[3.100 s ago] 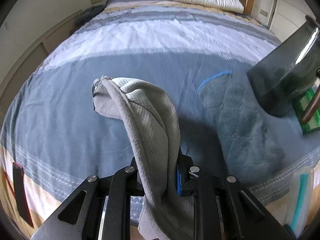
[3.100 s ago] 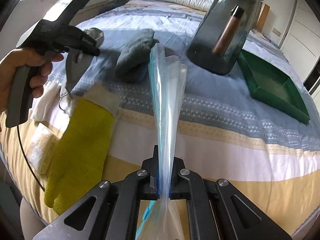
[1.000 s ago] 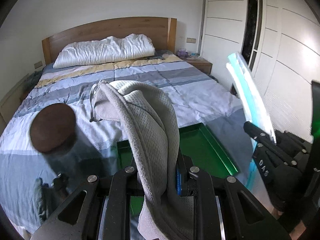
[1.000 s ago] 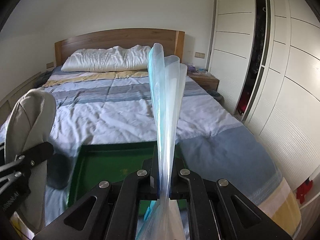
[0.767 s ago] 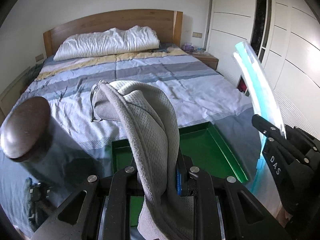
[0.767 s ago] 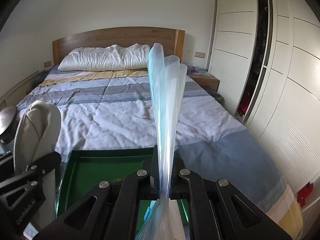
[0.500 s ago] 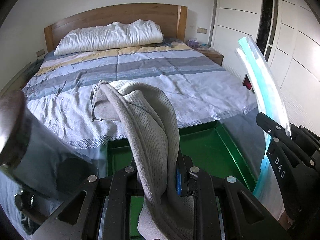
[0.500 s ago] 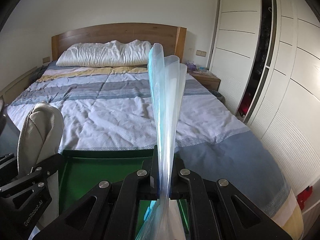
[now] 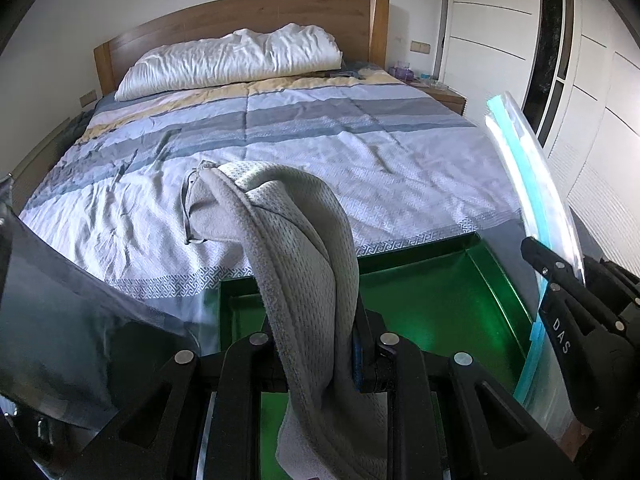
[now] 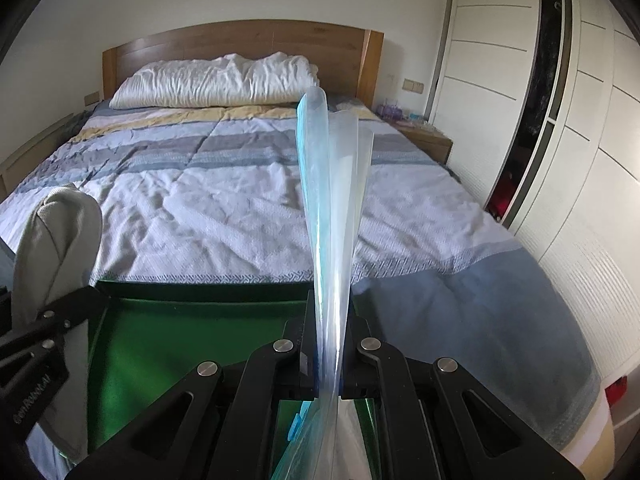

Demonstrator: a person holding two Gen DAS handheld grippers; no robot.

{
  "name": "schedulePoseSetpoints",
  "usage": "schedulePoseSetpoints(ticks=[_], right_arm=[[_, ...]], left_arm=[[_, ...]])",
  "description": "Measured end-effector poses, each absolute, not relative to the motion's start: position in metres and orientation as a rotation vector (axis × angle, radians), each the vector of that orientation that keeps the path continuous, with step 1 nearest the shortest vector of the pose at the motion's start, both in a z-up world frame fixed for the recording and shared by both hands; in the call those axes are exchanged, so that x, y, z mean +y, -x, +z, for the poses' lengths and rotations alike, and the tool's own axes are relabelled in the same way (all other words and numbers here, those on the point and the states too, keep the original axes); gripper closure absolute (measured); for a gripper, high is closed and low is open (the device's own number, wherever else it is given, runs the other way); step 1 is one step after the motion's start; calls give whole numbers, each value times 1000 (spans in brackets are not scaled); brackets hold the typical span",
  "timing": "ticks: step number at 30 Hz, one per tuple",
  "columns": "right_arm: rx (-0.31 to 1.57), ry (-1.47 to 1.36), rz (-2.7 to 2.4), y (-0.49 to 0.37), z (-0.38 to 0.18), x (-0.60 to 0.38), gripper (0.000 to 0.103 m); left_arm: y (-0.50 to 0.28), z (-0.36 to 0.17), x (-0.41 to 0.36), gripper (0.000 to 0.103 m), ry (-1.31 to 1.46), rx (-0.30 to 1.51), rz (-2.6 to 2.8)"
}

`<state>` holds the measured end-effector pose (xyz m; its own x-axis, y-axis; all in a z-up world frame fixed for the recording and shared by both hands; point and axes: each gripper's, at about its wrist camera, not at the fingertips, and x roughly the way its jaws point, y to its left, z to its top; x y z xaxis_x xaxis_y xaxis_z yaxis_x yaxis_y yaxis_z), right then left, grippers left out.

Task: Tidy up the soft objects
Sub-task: 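Lower the grey cloth and clear bag into the green tray with both tools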

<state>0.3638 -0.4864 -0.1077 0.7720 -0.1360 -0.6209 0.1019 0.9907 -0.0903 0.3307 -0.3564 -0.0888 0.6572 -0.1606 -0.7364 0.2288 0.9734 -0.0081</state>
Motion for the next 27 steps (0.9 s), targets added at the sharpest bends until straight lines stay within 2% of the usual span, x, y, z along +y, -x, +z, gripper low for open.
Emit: schedulePoseSetpoints(ticks=[27], right_arm=[[827, 82, -71, -393, -154, -485, 97]], left_arm=[[-342, -136, -377, 85, -170, 927, -237]])
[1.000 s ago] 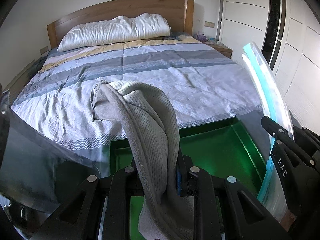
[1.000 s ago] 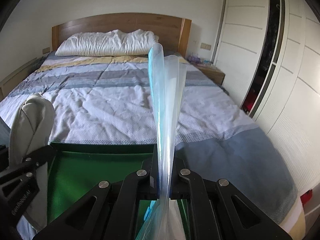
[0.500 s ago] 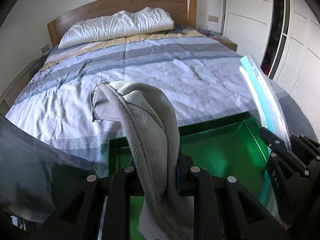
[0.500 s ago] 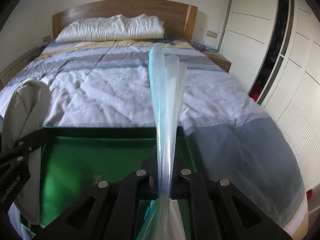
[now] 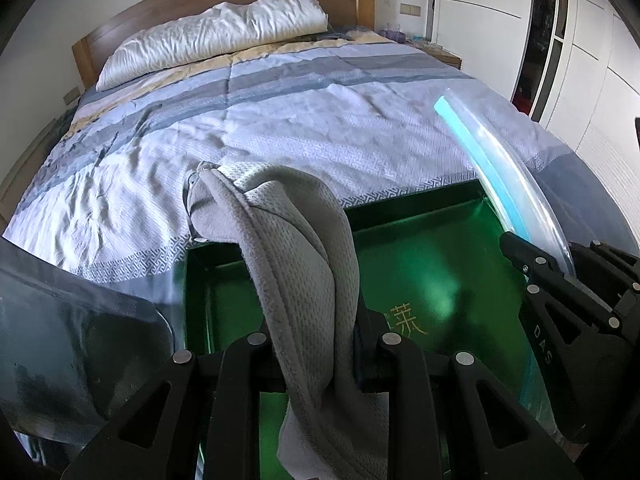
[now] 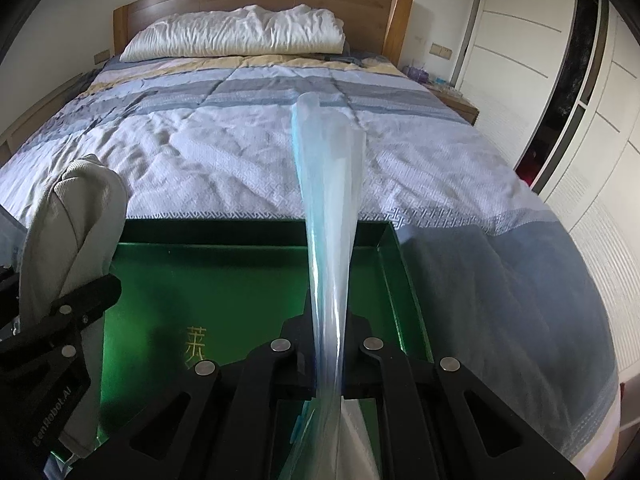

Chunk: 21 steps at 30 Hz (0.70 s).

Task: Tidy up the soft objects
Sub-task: 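Lower the grey cloth and clear bag into the green tray with both tools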

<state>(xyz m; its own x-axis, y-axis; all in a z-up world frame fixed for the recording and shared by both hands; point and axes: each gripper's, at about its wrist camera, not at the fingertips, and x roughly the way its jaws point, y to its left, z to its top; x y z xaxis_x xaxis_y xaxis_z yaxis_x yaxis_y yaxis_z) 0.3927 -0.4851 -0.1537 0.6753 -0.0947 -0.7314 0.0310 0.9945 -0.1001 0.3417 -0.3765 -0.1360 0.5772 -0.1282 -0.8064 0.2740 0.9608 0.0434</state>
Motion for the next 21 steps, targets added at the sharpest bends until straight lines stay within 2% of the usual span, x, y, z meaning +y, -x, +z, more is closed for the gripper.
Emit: schedulePoseSetpoints(ticks=[21], right_arm=[[884, 89, -58, -408, -171, -478, 96]], left_arm=[[-345, -161, -381, 83, -192, 980, -231]])
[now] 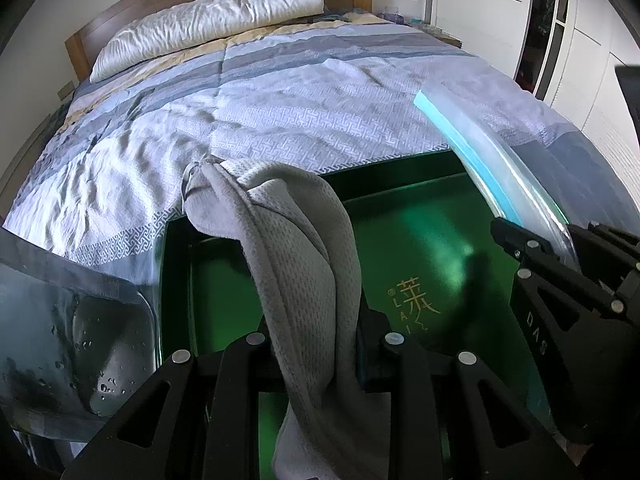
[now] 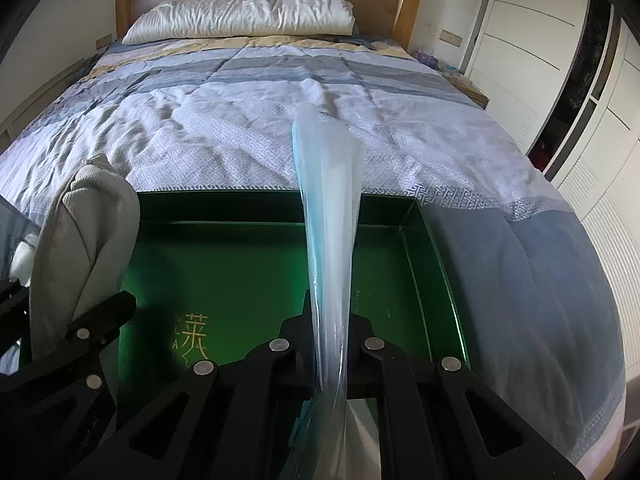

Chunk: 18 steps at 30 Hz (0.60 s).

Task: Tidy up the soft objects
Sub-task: 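Lower the grey cloth and clear bag into the green tray with both tools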

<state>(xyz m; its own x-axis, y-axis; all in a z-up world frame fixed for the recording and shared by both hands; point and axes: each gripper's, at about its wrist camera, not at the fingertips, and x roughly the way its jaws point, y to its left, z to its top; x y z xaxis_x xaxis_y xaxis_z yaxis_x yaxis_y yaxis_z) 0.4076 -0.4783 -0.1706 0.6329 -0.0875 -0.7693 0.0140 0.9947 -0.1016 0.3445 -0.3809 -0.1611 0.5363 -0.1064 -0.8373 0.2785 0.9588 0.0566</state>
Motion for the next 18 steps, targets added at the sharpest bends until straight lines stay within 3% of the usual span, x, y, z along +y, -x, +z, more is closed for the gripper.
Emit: schedulePoseSetpoints(ticks=[18], right_arm=[[909, 63, -13, -427, -175, -491, 93]], left_arm=[[-347, -164, -381, 83, -194, 979, -227]])
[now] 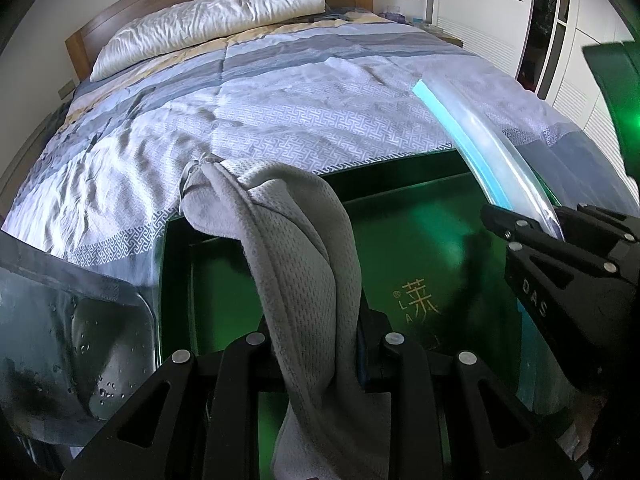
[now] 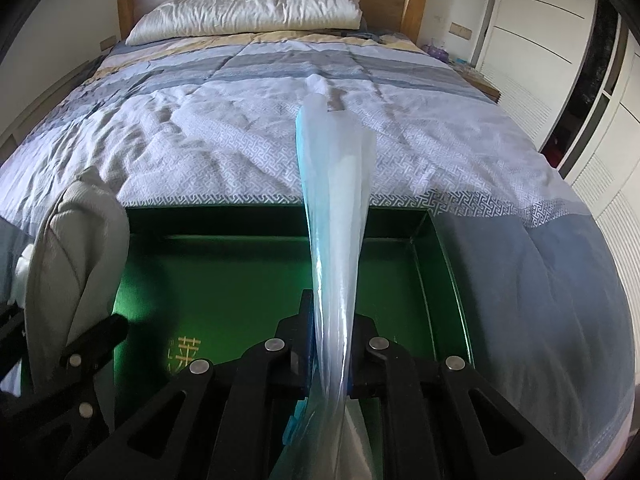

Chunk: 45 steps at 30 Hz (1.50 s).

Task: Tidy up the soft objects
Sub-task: 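Lower the grey cloth and clear bag into the green tray with both tools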

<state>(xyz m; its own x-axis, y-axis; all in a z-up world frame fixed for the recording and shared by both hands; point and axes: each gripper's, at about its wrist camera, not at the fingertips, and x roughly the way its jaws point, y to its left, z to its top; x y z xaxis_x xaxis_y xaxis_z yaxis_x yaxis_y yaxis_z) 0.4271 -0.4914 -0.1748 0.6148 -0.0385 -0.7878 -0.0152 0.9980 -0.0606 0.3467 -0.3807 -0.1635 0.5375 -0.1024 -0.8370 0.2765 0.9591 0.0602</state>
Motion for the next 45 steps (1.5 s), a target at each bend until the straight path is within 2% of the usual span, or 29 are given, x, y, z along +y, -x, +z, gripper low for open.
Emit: schedulePoseSetpoints(ticks=[10, 45], right_arm=[[938, 83, -4, -426, -174, -489, 88], [948, 68, -8, -418, -175, -490, 86]], left_arm=[[-346, -163, -382, 83, -189, 990, -233], [-349, -167, -380, 83, -82, 1020, -156]])
